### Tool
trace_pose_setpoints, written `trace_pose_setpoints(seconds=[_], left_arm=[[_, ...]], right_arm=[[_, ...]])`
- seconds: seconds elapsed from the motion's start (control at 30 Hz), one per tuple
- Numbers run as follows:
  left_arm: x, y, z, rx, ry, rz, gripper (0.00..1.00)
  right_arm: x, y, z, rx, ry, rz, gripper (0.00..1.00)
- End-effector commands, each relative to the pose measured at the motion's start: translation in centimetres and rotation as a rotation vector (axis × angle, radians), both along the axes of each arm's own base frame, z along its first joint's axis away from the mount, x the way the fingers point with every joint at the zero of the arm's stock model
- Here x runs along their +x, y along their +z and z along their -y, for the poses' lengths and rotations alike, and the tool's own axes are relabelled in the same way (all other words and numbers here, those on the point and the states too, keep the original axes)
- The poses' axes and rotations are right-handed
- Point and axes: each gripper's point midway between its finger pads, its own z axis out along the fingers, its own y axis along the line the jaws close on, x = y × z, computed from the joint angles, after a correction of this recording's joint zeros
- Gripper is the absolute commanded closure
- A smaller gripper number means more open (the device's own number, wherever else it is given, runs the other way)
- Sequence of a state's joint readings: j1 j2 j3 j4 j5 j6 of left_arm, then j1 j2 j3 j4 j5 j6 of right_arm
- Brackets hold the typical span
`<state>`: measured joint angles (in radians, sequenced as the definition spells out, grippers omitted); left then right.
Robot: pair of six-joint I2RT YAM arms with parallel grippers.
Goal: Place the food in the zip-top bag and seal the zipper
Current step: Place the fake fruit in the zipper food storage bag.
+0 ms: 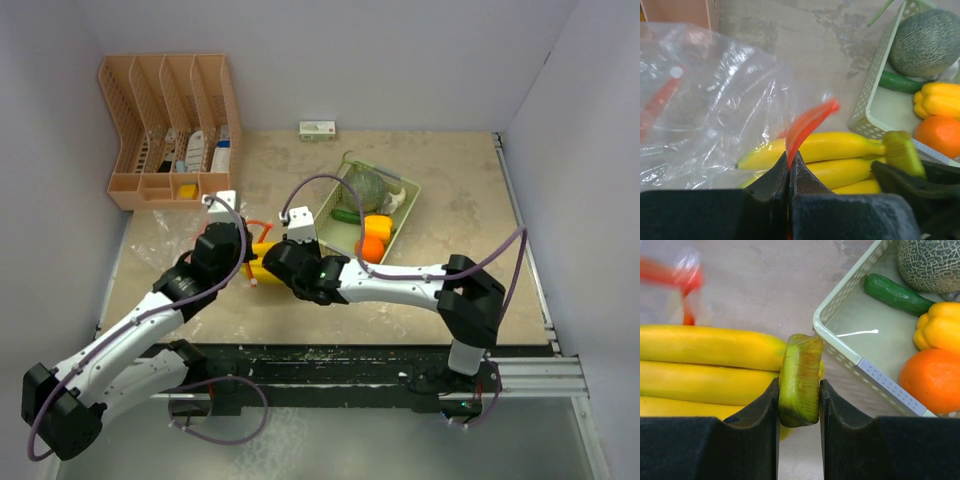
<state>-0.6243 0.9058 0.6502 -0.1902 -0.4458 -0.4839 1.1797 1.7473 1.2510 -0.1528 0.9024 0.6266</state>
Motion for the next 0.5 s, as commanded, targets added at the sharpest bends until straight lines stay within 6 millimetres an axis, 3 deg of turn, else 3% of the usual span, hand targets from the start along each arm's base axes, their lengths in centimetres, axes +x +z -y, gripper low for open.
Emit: trace_pose_setpoints(seconds=[0.0, 0.1, 0.2, 0.3, 0.47], left_arm=[[-0.8, 8.4, -0.4, -0.074, -0.019, 0.149, 1.0], [-2.2, 10.3, -2.4, -0.085, 0.022, 0.192, 1.0], [-3.3, 10.4, -3.9, -0.091, 0.061, 0.212, 1.0], [-3.7, 8.8, -4.4, -0.095, 0.079, 0.202, 1.0], [-3.0, 4.0, -4.0, -0.08, 0.11, 0.131, 1.0]], right_arm=[[0.2, 0.3, 1.2, -0.05, -0.09, 0.026, 1.0], [-0.2, -1.1, 1.8, -0.069, -0.102, 0.002, 1.0], [-0.5, -2.1, 1.9, -0.072, -0.102, -0.025, 1.0], [-0.5, -2.0, 2.0, -0.063, -0.102, -0.025, 1.0], [-0.8, 0.5, 3.1, -0.034, -0.086, 0.009, 1.0]])
